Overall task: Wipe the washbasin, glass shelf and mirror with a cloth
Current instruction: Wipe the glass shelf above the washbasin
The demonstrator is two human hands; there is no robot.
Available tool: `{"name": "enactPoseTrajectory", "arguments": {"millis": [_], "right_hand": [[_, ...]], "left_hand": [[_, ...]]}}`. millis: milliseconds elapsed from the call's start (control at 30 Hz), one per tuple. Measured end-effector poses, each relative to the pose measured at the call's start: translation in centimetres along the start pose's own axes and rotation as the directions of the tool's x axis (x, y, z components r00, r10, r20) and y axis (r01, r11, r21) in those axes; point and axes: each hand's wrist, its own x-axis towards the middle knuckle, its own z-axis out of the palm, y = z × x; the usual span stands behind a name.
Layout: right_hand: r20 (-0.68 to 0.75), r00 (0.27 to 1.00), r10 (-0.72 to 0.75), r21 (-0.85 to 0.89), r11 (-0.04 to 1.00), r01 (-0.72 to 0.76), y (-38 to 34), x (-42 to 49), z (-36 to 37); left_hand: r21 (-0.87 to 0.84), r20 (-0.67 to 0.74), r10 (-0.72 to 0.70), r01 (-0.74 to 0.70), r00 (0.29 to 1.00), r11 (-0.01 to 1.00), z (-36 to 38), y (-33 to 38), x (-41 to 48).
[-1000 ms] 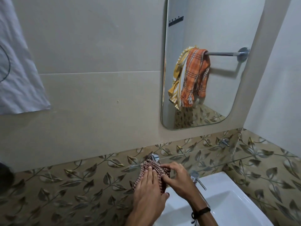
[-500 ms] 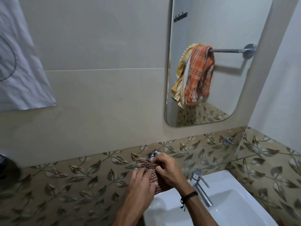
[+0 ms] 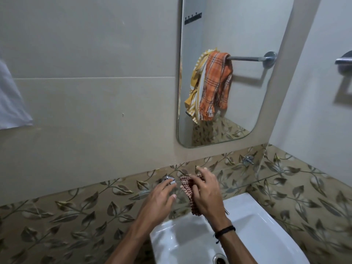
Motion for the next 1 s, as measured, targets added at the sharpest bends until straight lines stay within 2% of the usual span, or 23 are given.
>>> {"name": "enactPoseTrajectory", "arguments": {"millis": [100,200,267,367,433,500,567,633,733,800,900,1000], "right_hand": [[0.141,0.987,-0.077,-0.063,0.994,0.087,-0.6,-1.2,1.9],[0.204,0.977,-0.063,-0.131,0.987,0.091,0.3,-0.5,1.9],[0.225,0.974,0.016,-0.13,0.991,0.013,1.3,0.6,1.3],[0.14,0.972,0.187,-0.149,0.975,-0.166,1.2,1.4,0.7],[0.092,0.99,0.104,-0.162,0.983,-0.088,0.2,0.6,1.1],[0.108,0.992,-0.057,-0.12,0.99,0.07,-0.3,-0.7,1.4],[0.128,0.984,-0.123,-0.081,0.988,0.134,1.0,-0.7,1.0],[0.132,0.989,-0.064,-0.112,0.991,0.079,2.9,0.3,0.4],[0.168,0.98,0.104,-0.193,0.979,-0.07,3.9,1.4,0.0],[0.211,0.975,0.065,-0.199,0.98,-0.023,2.7,0.9,0.3],[0.298,0.95,-0.09,-0.123,0.984,0.132,2.0,-0.2,0.1],[0.336,0.941,-0.032,-0.143,0.986,0.084,4.2,1.5,-0.9]], "left_hand": [[0.017,0.018,-0.005,0.005,1.0,1.0,0.9,-0.8,0.5],[0.042,0.041,-0.008,0.006,0.999,0.999,1.4,-1.4,0.6],[0.059,0.038,0.0,-0.002,0.999,0.998,1.5,-1.6,0.5],[0.06,0.013,0.018,-0.019,1.0,0.998,1.6,-1.7,0.6],[0.051,-0.001,0.022,-0.022,1.0,0.998,1.7,-1.6,0.7],[0.047,-0.008,0.018,-0.017,1.0,0.999,1.7,-1.6,0.8],[0.057,-0.001,0.023,-0.022,1.0,0.998,1.6,-1.7,0.7],[0.061,0.016,0.021,-0.022,1.0,0.998,1.4,-1.7,0.8],[0.078,0.044,0.03,-0.033,0.999,0.996,1.2,-1.7,1.0],[0.106,0.06,0.054,-0.06,0.997,0.993,1.2,-1.6,1.2],[0.149,0.074,0.089,-0.099,0.993,0.984,0.9,-1.6,1.4],[0.143,0.089,0.099,-0.111,0.991,0.983,0.4,-1.6,1.5]]}}
